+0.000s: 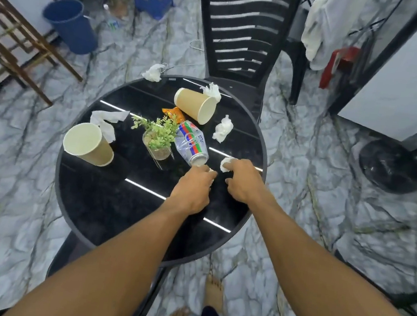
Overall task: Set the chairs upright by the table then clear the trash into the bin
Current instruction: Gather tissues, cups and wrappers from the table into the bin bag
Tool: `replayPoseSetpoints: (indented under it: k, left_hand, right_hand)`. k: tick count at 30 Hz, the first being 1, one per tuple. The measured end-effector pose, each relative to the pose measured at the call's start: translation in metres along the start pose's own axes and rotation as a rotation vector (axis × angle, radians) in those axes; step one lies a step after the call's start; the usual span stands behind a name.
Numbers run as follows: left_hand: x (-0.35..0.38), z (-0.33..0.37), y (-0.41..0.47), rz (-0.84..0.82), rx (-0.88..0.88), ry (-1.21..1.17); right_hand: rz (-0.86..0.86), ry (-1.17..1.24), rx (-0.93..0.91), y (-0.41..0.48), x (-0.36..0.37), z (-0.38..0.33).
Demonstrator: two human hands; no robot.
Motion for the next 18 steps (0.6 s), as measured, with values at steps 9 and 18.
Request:
replayPoseSetpoints:
  k: [9, 18]
  left_hand:
    - [0.014, -0.012, -0.004, -0.031, -0.041, -0.013]
    - [-0.013, 0.014, -0.022, 0.045, 0.048, -0.010]
  right_hand:
    - [0.063, 0.127, 0.077, -0.016, 0.020, 0.004]
    - [0.220, 0.230, 0.137, -0.063, -0.003, -0.004]
Point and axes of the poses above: each hand's wrist, its own y-axis towards the middle knuckle, its own x-axis out of the palm, z = x × y, the point moved 5 cm from there along y, towards the middle knuckle, and after that the axes turned 4 degrees about z, right-handed, at the moved point
